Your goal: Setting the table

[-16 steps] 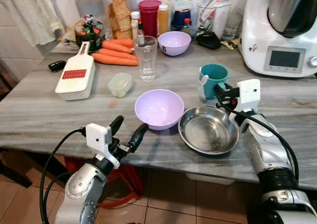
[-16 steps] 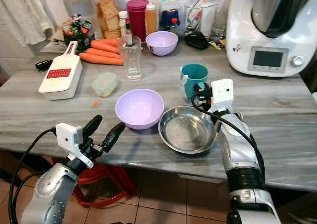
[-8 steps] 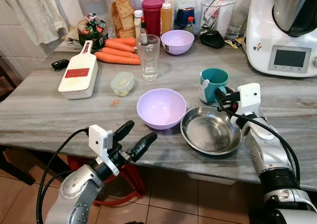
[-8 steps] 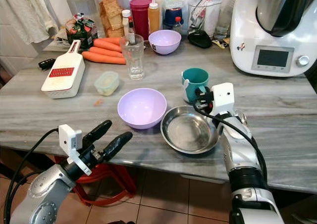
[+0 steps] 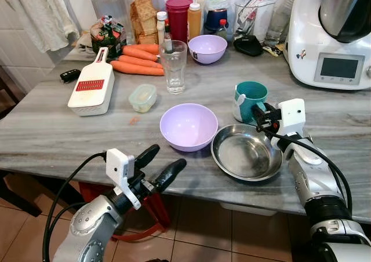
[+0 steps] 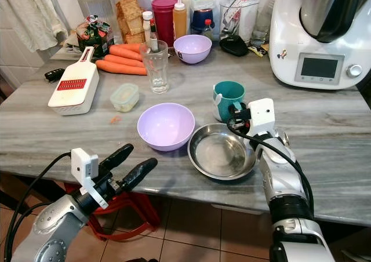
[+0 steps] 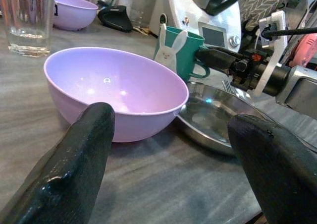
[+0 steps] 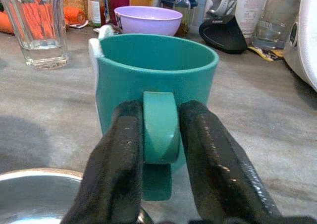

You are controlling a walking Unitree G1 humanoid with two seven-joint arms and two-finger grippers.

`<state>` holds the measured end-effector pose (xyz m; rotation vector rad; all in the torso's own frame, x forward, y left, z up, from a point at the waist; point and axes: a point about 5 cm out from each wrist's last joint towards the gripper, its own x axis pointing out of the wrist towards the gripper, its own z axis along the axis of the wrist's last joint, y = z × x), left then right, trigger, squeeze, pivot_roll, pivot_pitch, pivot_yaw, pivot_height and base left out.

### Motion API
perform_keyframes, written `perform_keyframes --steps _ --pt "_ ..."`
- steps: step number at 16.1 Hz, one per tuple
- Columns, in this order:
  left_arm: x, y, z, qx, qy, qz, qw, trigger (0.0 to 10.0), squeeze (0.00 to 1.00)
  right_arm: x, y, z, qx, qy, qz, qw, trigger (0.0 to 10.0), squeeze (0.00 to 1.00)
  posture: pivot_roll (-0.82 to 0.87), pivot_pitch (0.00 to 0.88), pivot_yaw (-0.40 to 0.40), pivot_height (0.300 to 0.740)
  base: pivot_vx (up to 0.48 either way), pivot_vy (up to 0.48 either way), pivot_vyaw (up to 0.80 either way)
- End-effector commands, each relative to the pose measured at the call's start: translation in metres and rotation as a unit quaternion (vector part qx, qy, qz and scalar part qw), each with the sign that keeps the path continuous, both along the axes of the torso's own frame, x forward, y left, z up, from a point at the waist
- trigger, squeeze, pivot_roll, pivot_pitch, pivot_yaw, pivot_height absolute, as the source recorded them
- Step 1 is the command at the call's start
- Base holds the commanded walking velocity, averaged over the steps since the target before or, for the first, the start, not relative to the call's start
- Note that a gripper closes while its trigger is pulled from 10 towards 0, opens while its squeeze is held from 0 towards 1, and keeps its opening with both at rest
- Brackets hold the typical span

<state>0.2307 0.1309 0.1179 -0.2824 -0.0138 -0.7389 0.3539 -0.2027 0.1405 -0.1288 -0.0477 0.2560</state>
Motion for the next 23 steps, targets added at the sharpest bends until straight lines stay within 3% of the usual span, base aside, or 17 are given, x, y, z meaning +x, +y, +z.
perform_keyframes --steps 1,13,23 --pt "-0.002 0.001 0.003 0.004 -0.002 -0.008 1.0 10.0 0.0 0.002 0.002 0.004 -0.009 -0.009 0.006 1.0 10.0 1.0 -0.03 0.099 0.076 0.74 0.0 0.0 0.0" --pt "0.001 0.0 0.001 0.011 0.002 -0.007 1.0 10.0 0.0 -0.007 -0.002 -0.003 -0.022 -0.009 0.004 1.0 10.0 1.0 -0.03 0.093 0.077 0.74 0.0 0.0 0.0" --pt "0.002 -0.001 0.0 0.012 0.002 -0.006 1.0 10.0 0.0 -0.011 -0.022 0.002 -0.032 -0.015 -0.039 0.999 10.0 1.0 -0.03 0.095 0.082 0.74 0.0 0.0 0.0"
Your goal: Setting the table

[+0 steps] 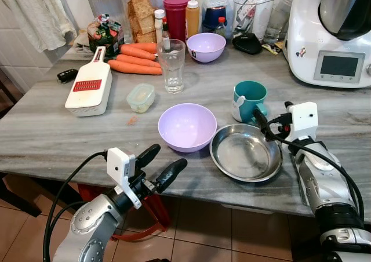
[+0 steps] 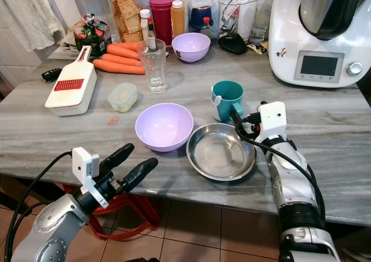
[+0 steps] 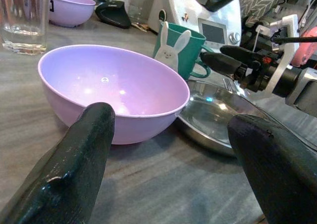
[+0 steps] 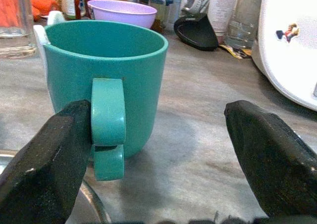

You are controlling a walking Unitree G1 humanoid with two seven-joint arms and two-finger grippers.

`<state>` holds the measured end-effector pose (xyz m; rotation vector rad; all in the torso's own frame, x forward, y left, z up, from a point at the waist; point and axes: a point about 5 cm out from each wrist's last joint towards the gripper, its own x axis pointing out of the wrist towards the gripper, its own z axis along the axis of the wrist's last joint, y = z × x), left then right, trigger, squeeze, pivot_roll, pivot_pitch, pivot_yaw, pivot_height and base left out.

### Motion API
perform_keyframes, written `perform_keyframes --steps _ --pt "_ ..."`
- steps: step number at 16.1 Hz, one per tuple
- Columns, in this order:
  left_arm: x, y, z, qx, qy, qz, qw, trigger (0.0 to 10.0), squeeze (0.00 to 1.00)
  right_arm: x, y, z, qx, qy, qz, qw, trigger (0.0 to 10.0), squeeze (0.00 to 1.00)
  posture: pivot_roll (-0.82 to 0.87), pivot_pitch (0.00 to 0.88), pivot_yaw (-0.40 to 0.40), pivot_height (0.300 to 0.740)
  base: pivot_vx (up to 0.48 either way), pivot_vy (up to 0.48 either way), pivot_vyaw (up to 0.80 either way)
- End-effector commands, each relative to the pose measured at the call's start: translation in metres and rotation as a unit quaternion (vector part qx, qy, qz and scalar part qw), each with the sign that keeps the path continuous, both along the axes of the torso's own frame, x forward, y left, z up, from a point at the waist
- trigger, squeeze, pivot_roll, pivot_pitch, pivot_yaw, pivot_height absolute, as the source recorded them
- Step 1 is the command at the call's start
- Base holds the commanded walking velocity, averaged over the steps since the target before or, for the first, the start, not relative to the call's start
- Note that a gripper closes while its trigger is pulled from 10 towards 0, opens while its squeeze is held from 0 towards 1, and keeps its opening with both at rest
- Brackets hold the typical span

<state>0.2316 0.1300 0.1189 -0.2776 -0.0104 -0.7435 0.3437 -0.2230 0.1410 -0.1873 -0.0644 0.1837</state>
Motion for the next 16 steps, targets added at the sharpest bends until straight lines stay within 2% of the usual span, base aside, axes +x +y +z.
perform_keyframes --steps 1,7,10,11,16 --pt "0.001 0.0 -0.001 0.01 0.002 -0.003 1.0 10.0 0.0 -0.001 -0.002 0.001 -0.006 -0.001 -0.005 1.0 10.0 1.0 -0.03 0.094 0.083 0.74 0.0 0.0 0.0" --pt "0.001 0.0 -0.002 0.012 0.002 -0.004 1.0 10.0 0.0 -0.002 -0.005 0.003 -0.01 -0.005 -0.016 1.0 10.0 1.0 -0.03 0.094 0.086 0.74 0.0 0.0 0.0" --pt "0.001 0.001 -0.003 0.013 0.004 -0.004 1.0 10.0 0.0 -0.006 0.006 0.011 0.005 -0.025 0.005 1.0 10.0 1.0 -0.04 0.094 0.082 0.74 0.0 0.0 0.0" --pt "0.002 0.002 -0.003 0.013 0.002 0.003 1.0 10.0 0.0 -0.009 0.012 0.014 0.008 -0.033 0.011 0.999 10.0 0.0 -0.04 0.095 0.079 0.74 0.0 0.0 0.0" --pt "0.012 0.009 0.0 0.017 -0.024 0.064 0.998 10.0 0.0 -0.022 0.03 0.022 0.028 -0.063 0.016 0.998 10.0 0.0 -0.05 0.092 0.072 0.74 0.0 0.0 0.0"
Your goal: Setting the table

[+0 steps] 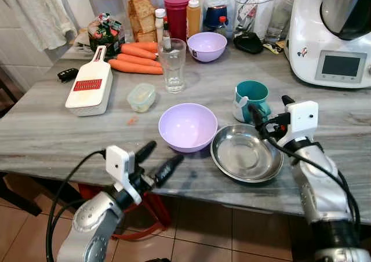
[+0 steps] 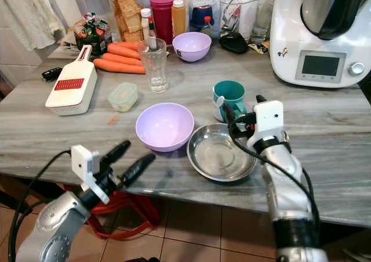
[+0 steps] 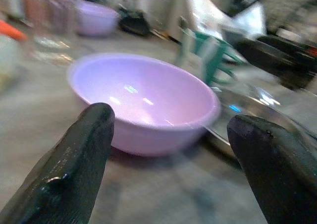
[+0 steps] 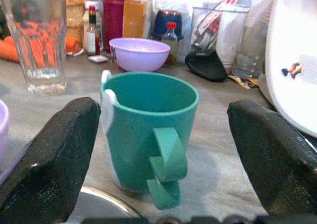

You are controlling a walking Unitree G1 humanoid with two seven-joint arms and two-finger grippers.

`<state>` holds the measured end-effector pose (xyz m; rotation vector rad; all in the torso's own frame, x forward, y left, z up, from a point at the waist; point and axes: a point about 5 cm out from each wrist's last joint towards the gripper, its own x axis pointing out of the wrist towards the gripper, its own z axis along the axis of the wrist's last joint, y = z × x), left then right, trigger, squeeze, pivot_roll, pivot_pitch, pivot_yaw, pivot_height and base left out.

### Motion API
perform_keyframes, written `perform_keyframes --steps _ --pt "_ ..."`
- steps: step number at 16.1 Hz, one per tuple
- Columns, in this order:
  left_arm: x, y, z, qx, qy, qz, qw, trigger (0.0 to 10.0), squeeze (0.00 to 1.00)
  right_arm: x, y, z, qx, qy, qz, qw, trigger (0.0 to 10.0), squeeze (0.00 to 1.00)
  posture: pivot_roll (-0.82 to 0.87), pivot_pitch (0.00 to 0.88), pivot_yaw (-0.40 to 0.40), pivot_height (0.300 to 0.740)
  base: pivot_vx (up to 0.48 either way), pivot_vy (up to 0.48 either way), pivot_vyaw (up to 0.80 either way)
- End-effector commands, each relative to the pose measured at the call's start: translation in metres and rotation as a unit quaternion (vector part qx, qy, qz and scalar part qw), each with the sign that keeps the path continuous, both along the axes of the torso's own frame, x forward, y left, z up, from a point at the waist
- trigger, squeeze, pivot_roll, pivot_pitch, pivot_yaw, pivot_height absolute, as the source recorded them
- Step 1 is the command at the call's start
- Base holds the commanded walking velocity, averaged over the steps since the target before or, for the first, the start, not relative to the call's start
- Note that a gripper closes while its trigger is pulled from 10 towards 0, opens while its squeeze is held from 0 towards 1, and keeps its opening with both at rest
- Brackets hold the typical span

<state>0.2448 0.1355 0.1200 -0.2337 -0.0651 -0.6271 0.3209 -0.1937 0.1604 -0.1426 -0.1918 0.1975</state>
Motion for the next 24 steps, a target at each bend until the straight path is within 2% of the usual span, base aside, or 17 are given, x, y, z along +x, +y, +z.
perform_keyframes --steps 1,2,3,8,10,12,16,19,22,24 --pt "0.007 0.01 0.0 0.026 -0.012 0.054 0.998 10.0 0.0 -0.005 0.006 0.005 0.006 -0.01 0.001 1.0 10.0 0.0 -0.05 0.092 0.071 0.74 0.0 0.0 0.0" --pt "0.011 0.014 0.0 0.033 -0.015 0.083 0.996 10.0 0.0 -0.009 0.009 0.007 0.008 -0.012 0.002 1.0 10.0 0.0 -0.05 0.091 0.069 0.74 0.0 0.0 0.0" --pt "0.012 0.015 -0.001 0.022 -0.009 0.093 0.995 10.0 0.0 -0.011 0.012 0.009 0.012 -0.019 -0.001 1.0 10.0 0.0 -0.05 0.089 0.067 0.74 0.0 0.0 0.0" --pt "0.024 0.021 0.0 0.043 -0.024 0.161 0.986 10.0 0.0 -0.018 0.023 0.012 0.007 -0.028 0.005 1.0 10.0 0.0 -0.06 0.083 0.055 0.74 0.0 0.0 0.1" --pt "0.031 0.024 -0.004 0.058 -0.006 0.207 0.977 10.0 0.0 -0.018 0.029 0.014 0.002 -0.027 0.016 0.999 10.0 0.0 -0.06 0.074 0.044 0.74 0.0 0.0 0.8" --pt "0.034 0.024 -0.005 0.076 -0.012 0.226 0.971 10.0 0.0 -0.018 0.031 0.015 -0.002 -0.028 0.022 0.999 10.0 0.0 -0.06 0.071 0.041 0.74 0.0 0.0 0.8" --pt "0.041 0.026 -0.004 0.078 -0.008 0.274 0.959 10.0 0.0 -0.018 0.035 0.017 -0.004 -0.029 0.028 0.999 10.0 0.0 -0.06 0.064 0.034 0.74 0.0 0.0 0.8" --pt "0.047 0.036 0.002 0.096 -0.029 0.329 0.939 10.0 0.0 -0.019 0.04 0.019 -0.011 -0.036 0.041 0.998 10.0 0.0 -0.05 0.064 0.035 0.74 0.0 0.0 0.8" --pt "0.048 0.043 0.001 0.116 -0.031 0.352 0.928 10.0 0.0 -0.02 0.042 0.019 -0.011 -0.037 0.042 0.998 10.0 0.0 -0.05 0.067 0.039 0.74 0.0 0.0 0.8" --pt "0.048 0.044 -0.001 0.115 -0.027 0.363 0.924 10.0 0.0 -0.02 0.042 0.019 -0.009 -0.036 0.042 0.998 10.0 0.0 -0.06 0.07 0.042 0.74 0.0 0.0 0.8"
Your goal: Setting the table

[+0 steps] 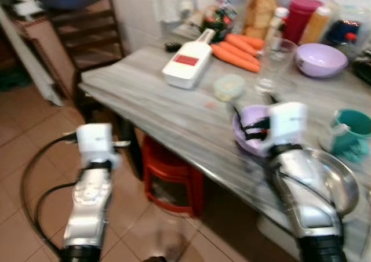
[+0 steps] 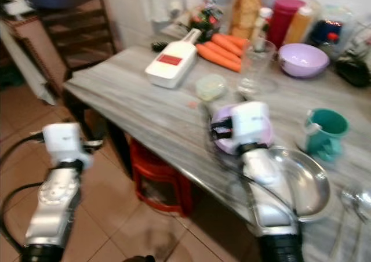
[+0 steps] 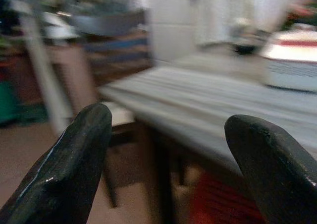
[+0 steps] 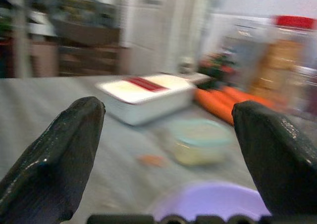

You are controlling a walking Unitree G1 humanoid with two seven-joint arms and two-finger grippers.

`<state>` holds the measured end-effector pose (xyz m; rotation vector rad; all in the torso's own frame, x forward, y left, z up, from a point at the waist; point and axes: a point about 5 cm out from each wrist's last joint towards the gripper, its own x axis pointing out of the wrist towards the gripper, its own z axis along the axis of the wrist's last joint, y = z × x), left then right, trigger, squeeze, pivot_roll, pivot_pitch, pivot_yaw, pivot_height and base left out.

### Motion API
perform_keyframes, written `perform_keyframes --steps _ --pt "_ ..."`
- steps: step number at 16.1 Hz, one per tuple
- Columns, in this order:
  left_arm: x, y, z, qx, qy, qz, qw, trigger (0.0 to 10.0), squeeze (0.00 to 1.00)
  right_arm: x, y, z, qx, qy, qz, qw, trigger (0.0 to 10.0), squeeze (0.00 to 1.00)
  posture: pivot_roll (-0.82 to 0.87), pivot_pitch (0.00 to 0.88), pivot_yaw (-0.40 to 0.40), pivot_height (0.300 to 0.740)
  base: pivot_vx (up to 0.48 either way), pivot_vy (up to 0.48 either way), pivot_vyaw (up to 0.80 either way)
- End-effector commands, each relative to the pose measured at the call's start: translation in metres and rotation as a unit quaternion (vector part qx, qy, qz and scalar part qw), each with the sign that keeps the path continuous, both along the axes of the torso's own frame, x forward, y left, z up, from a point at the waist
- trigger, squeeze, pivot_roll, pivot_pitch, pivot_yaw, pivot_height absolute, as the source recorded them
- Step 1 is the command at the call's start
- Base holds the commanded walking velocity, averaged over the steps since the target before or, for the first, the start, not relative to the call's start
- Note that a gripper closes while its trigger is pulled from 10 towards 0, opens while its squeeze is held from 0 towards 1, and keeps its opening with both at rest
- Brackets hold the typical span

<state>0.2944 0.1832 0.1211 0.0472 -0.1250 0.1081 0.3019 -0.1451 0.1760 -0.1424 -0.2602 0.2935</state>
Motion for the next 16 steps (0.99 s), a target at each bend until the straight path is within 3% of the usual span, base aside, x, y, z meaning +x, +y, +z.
perform_keyframes --steps 1,16 --pt "-0.0005 -0.0048 -0.0023 0.001 0.001 0.0 1.0 10.0 0.0 -0.0022 -0.0051 0.0034 -0.006 -0.006 -0.007 1.0 10.0 0.0 -0.06 0.07 0.043 0.74 0.0 0.0 0.8" --pt "0.0011 -0.0006 -0.0107 0.01 0.013 0.033 0.999 10.0 0.0 -0.002 -0.0029 0.0037 -0.004 -0.005 -0.001 1.0 10.0 0.0 -0.06 0.073 0.04 0.74 0.0 0.0 0.8"
